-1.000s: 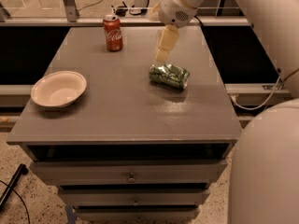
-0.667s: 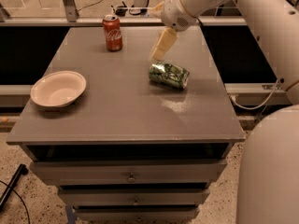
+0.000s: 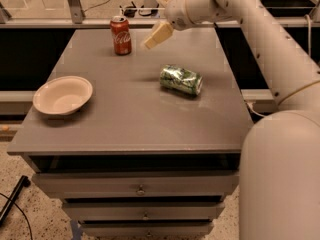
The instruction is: Knock coke can over
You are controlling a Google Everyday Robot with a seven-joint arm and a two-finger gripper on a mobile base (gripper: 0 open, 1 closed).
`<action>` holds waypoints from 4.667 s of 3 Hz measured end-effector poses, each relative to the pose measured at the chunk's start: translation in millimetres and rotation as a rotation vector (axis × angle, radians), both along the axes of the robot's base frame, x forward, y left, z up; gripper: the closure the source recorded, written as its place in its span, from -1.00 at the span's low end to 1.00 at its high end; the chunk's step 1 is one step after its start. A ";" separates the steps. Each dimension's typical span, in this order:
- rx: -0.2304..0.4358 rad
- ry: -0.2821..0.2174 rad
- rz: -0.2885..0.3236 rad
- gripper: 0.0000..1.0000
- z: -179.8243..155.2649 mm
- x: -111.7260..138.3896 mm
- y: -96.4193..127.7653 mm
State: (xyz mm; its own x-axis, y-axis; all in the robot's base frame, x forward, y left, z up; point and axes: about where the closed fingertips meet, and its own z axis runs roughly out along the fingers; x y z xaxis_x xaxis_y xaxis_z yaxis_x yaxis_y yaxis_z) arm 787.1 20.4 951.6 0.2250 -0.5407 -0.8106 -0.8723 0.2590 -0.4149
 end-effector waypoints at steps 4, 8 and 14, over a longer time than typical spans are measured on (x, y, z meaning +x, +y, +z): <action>0.213 0.283 -0.107 -1.00 -48.7 73.0 83.5; 0.227 0.325 -0.026 -0.67 -77.5 71.5 111.1; 0.042 0.070 -0.066 1.00 68.2 10.8 100.9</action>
Offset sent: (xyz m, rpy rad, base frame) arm 0.1030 0.0764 -0.0052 0.3047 0.1609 -0.1164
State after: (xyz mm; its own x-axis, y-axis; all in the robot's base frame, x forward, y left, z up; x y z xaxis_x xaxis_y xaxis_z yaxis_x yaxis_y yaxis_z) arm 797.9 121.3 1019.8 0.1323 -0.5179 -0.8451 -0.8792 0.3324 -0.3414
